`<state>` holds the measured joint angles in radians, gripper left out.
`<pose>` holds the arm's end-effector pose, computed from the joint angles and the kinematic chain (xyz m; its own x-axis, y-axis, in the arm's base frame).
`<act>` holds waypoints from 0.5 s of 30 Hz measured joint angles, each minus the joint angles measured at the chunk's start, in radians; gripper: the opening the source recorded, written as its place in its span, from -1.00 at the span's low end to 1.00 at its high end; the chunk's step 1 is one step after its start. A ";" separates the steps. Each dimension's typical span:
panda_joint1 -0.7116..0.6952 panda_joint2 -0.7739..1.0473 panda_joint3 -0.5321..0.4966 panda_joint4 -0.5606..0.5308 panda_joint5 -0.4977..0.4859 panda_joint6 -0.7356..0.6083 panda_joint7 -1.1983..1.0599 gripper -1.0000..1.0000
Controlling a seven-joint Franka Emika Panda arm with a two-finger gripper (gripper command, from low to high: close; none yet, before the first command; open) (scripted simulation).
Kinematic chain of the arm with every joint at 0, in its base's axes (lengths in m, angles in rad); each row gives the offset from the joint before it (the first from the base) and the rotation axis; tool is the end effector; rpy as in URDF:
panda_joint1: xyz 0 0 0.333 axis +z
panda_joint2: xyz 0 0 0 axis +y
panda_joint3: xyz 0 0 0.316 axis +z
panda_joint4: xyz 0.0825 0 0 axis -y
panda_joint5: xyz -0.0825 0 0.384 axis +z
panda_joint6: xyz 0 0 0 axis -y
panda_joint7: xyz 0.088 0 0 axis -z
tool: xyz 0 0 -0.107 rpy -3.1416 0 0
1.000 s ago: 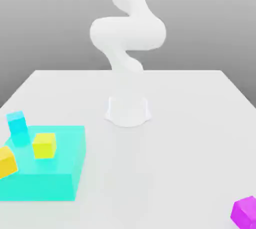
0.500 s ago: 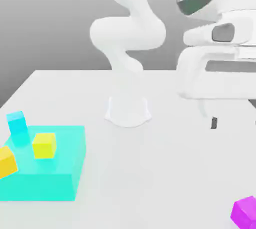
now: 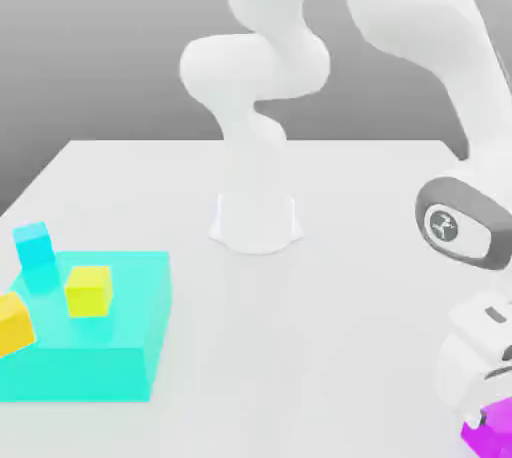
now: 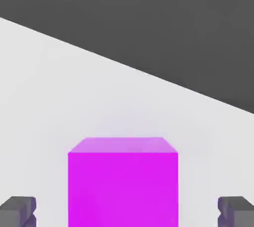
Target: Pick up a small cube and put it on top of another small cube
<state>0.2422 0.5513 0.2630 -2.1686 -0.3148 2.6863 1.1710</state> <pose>0.4785 0.2820 0.1435 0.9135 -0.4069 0.0009 -0.4069 -0.9135 -0.0011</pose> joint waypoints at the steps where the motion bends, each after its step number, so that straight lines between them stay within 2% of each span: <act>1: 0.000 0.000 0.000 0.000 0.000 0.000 0.000 -1.00; 6: 0.003 0.006 -0.003 0.001 -0.002 0.005 0.001 -1.00; 10: -0.037 -0.115 0.043 -0.027 0.063 -0.086 -0.043 -1.00; 15: -0.163 -0.220 -0.058 -0.063 0.113 -0.154 -0.034 -1.00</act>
<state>0.0795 0.3310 0.2049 -2.2321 -0.2023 2.5323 1.1367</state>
